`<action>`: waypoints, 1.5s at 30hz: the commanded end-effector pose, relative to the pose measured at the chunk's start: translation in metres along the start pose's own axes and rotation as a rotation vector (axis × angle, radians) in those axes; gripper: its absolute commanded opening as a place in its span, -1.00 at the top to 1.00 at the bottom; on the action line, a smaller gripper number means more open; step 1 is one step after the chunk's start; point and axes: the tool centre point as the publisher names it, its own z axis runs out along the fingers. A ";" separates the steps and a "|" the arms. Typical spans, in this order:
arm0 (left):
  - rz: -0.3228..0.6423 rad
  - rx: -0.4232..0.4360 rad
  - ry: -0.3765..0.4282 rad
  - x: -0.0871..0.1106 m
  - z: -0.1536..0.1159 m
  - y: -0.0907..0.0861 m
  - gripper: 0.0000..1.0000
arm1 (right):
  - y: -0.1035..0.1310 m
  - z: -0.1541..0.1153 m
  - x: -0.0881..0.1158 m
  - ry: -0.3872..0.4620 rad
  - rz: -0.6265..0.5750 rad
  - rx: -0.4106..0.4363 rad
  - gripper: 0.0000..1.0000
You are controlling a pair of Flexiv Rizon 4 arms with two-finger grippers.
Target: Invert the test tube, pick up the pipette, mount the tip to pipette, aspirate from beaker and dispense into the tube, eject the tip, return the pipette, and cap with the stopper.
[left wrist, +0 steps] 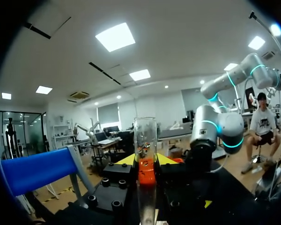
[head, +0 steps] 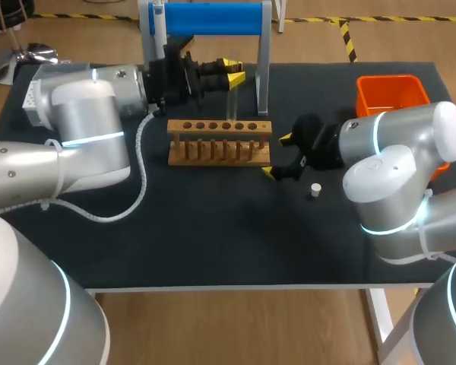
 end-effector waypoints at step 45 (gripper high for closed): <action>0.056 -0.084 -0.039 -0.007 -0.009 0.034 1.00 | 0.001 -0.001 0.000 0.002 0.000 0.005 -1.00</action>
